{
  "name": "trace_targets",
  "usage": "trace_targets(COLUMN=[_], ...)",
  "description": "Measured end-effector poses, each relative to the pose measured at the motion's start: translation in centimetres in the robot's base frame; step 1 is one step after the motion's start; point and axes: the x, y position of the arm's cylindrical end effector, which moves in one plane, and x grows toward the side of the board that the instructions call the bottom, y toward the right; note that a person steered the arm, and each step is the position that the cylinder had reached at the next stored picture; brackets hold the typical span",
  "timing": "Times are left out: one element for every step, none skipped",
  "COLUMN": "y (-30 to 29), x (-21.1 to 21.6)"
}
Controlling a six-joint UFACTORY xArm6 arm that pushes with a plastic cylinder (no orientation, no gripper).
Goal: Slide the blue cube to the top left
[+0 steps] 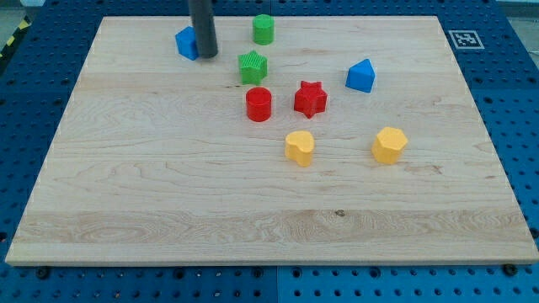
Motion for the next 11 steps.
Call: trace_targets(y=[-1.5, -3.0, -4.1, -4.4, -4.6, -5.2, -4.3, -1.2, 0.0, -1.0, -2.8], x=[0.0, 0.0, -0.3, -2.1, -3.1, -3.1, -3.1, -3.2, -4.2, -5.8, -6.1])
